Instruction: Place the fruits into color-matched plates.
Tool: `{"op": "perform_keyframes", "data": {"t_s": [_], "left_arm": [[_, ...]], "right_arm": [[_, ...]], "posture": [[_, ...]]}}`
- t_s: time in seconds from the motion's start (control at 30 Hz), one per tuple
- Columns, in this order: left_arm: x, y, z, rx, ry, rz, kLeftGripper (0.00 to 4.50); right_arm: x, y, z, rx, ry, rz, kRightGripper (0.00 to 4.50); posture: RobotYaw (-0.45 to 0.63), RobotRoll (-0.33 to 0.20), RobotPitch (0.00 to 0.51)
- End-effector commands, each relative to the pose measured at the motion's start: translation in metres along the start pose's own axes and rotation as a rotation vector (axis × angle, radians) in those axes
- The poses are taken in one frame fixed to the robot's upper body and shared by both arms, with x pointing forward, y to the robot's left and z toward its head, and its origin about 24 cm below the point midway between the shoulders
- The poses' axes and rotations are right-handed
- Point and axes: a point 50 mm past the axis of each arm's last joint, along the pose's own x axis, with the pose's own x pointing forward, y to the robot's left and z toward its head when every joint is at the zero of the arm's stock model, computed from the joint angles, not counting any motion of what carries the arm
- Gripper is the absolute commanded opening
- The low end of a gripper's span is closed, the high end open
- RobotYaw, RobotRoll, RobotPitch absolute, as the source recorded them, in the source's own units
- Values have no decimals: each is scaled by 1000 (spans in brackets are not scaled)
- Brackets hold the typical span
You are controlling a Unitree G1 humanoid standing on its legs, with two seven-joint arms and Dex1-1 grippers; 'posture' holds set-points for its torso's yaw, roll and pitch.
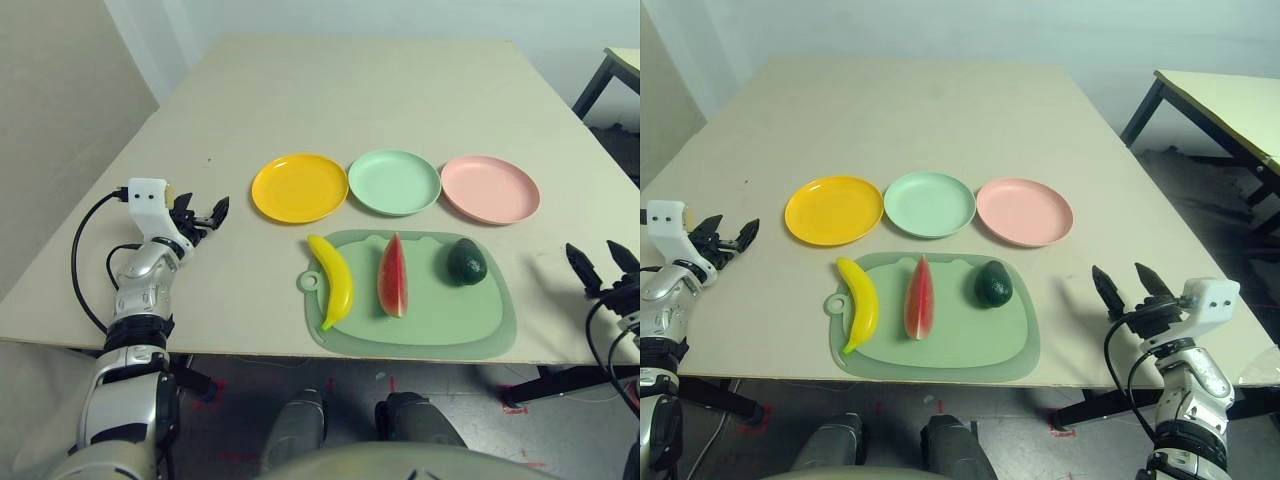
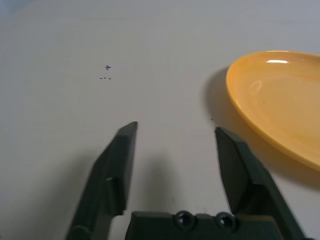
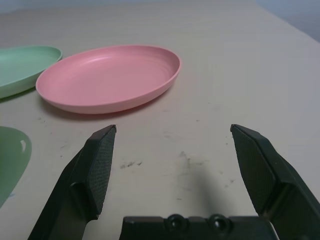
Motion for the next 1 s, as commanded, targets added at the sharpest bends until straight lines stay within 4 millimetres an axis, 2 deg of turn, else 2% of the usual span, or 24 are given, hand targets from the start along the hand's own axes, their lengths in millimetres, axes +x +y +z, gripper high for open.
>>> {"op": "perform_keyframes", "data": {"t_s": [0.03, 0.13, 0.3, 0.57, 0.67, 0.77, 0.87, 0.93, 1.0], "left_arm": [[3, -2, 4, 13, 5, -8, 3671], [6, -7, 5, 19, 1, -25, 4460], [4, -9, 1, 16, 7, -28, 4460], [3, -14, -6, -8, 0, -78, 4460], [1, -20, 2, -17, -45, -250, 4460], [-12, -33, 12, 26, -85, -624, 4460], [-23, -41, 23, 60, -88, -923, 4460], [-26, -45, 33, 123, -82, -1051, 4460], [-26, -50, 43, 115, -106, -1123, 4460]], "right_arm": [[-2, -3, 3, -10, -4, -8, 4500], [-5, -6, 5, -16, -9, -20, 4500], [-8, -5, 4, -26, 7, -8, 4500], [-20, -18, 14, -60, 27, -27, 4500], [-19, -19, 22, -73, 34, 4, 4500], [-21, -23, 30, -75, 49, 16, 4500], [-22, -27, 40, -32, 36, 12, 4500], [-20, -28, 49, -35, 28, 9, 4500], [-16, -27, 57, -84, 60, 16, 4500]], "posture": [[8, 0, 60], [16, 0, 68], [16, 0, 74], [14, 0, 75], [16, 0, 93], [-6, 0, 94], [-36, 0, 90], [-55, 0, 80], [-80, 0, 78]]}}
